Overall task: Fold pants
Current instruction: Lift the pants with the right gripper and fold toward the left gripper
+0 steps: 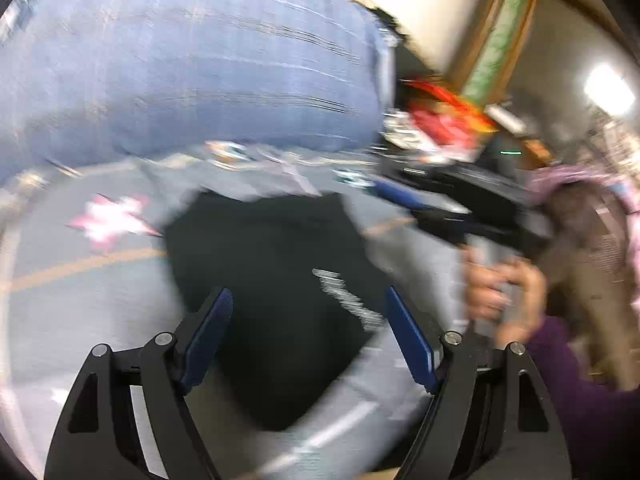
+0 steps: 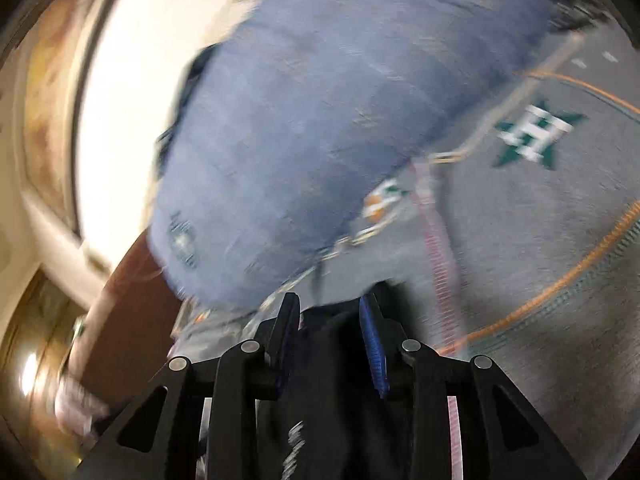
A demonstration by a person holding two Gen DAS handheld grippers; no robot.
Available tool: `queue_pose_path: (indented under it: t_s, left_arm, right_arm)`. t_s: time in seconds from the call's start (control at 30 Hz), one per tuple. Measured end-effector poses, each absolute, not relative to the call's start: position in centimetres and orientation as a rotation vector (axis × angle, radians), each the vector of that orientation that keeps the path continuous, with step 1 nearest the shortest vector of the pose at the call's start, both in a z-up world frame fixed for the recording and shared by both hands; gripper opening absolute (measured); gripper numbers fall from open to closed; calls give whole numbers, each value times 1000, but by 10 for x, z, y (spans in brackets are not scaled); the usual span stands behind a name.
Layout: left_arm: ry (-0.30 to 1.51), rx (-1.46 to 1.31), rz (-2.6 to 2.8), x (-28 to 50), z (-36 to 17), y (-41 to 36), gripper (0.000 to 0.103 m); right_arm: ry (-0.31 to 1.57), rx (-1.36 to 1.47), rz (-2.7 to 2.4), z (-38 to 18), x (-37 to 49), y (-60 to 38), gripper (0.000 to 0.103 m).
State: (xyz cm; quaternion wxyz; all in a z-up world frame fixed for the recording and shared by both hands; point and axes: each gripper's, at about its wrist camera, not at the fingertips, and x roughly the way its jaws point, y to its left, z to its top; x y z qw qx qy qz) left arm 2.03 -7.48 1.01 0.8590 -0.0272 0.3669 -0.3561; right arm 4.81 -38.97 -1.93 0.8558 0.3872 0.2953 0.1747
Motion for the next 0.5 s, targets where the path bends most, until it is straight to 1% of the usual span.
queue_pose_path:
  t_s: [0.1, 0.17, 0.33, 0.47, 0.5]
  left_arm:
    - [786, -45, -661, 37, 4, -73, 79]
    - [798, -50, -643, 43, -3, -77, 79]
    - [803, -19, -604, 55, -14, -100, 79]
    - [877, 9, -551, 73, -29, -109, 79]
    - [892, 16, -537, 77, -34, -110, 79]
  right_arm:
    - [598, 697, 454, -2, 38, -361, 33]
    - [608, 699, 504, -1, 40, -348, 33]
    - [691, 739, 473, -21, 60, -339, 34]
    - [756, 773, 401, -46, 77, -346, 33]
    - [781, 773, 373, -53, 82, -348, 31]
